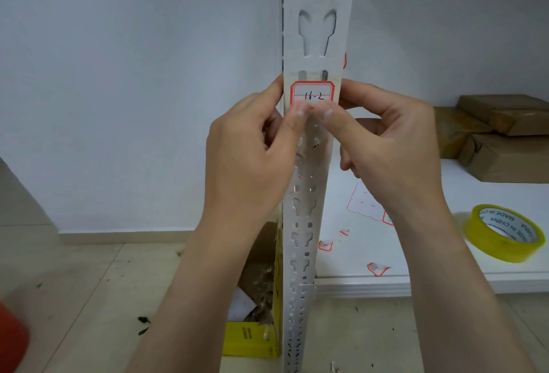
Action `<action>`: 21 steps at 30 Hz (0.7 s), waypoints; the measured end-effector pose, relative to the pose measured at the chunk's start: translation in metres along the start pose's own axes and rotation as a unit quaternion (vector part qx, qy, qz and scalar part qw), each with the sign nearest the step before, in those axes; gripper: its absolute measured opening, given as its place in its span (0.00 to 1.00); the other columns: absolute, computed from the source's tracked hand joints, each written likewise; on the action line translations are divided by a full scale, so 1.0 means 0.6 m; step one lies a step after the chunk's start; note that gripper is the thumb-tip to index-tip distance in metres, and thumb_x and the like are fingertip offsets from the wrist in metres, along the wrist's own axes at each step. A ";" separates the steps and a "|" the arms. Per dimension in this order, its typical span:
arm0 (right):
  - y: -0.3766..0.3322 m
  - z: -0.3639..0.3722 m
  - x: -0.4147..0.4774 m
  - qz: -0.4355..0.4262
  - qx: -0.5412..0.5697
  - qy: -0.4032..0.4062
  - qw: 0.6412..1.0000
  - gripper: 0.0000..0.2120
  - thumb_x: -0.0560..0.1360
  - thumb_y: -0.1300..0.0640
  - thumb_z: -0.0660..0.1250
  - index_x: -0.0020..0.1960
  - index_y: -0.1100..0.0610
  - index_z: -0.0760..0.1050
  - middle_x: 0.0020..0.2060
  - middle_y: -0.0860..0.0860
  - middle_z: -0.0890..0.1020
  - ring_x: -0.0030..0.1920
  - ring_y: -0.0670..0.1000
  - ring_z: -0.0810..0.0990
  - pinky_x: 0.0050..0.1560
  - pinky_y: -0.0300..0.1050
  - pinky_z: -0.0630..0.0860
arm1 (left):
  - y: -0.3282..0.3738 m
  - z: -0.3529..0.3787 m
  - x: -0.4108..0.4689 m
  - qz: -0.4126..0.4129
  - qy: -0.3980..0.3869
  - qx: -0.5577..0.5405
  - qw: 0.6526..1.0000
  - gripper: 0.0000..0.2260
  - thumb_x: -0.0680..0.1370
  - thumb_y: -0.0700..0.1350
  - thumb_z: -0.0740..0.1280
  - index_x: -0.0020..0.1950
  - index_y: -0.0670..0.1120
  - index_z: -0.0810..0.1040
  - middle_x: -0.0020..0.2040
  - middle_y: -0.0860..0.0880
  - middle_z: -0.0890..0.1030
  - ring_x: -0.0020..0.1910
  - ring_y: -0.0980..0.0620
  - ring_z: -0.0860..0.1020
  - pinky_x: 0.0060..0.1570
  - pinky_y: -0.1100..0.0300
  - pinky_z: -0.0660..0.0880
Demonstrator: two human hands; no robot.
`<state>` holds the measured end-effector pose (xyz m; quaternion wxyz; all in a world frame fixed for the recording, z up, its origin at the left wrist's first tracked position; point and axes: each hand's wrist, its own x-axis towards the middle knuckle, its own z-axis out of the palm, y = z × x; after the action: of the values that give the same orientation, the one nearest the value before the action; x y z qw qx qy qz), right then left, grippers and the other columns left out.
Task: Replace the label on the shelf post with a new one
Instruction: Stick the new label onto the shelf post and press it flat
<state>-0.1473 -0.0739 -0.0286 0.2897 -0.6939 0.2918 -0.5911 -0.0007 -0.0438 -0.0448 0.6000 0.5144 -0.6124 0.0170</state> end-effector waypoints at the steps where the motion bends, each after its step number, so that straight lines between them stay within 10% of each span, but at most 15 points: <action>1: -0.001 0.003 0.000 -0.001 -0.001 0.009 1.000 0.09 0.79 0.52 0.74 0.56 0.40 0.83 0.43 0.44 0.87 0.27 0.61 0.73 0.26 0.40 0.71 | 0.000 0.001 0.000 0.002 0.006 0.014 1.000 0.16 0.85 0.52 0.64 0.71 0.52 0.80 0.37 0.45 0.78 0.36 0.51 0.75 0.37 0.51 0.77; 5: -0.003 0.007 0.001 -0.008 -0.015 0.028 0.999 0.08 0.78 0.50 0.74 0.55 0.39 0.82 0.42 0.41 0.87 0.25 0.53 0.74 0.27 0.38 0.73 | 0.000 0.003 0.002 0.004 0.015 0.020 1.000 0.17 0.84 0.52 0.64 0.72 0.52 0.79 0.40 0.44 0.82 0.38 0.48 0.78 0.39 0.47 0.78; 15: 0.008 -0.002 0.006 -0.025 -0.042 0.006 0.999 0.11 0.80 0.55 0.72 0.60 0.42 0.83 0.46 0.43 0.88 0.30 0.68 0.71 0.29 0.52 0.73 | 0.009 0.002 0.001 -0.036 0.013 -0.076 0.996 0.14 0.85 0.47 0.64 0.70 0.50 0.81 0.50 0.40 0.86 0.49 0.43 0.84 0.47 0.44 0.82; 21: 0.009 -0.001 0.004 0.001 -0.017 0.023 1.000 0.10 0.81 0.55 0.72 0.60 0.44 0.83 0.41 0.42 0.87 0.24 0.50 0.73 0.24 0.36 0.70 | 0.021 0.008 -0.003 -0.071 0.032 -0.126 0.989 0.12 0.84 0.45 0.66 0.67 0.51 0.83 0.49 0.38 0.86 0.48 0.42 0.84 0.45 0.50 0.83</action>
<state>-0.1477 -0.0793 -0.0308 0.2717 -0.6846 0.3086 -0.6019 -0.0127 -0.0399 -0.0398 0.6793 0.4758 -0.5521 -0.0861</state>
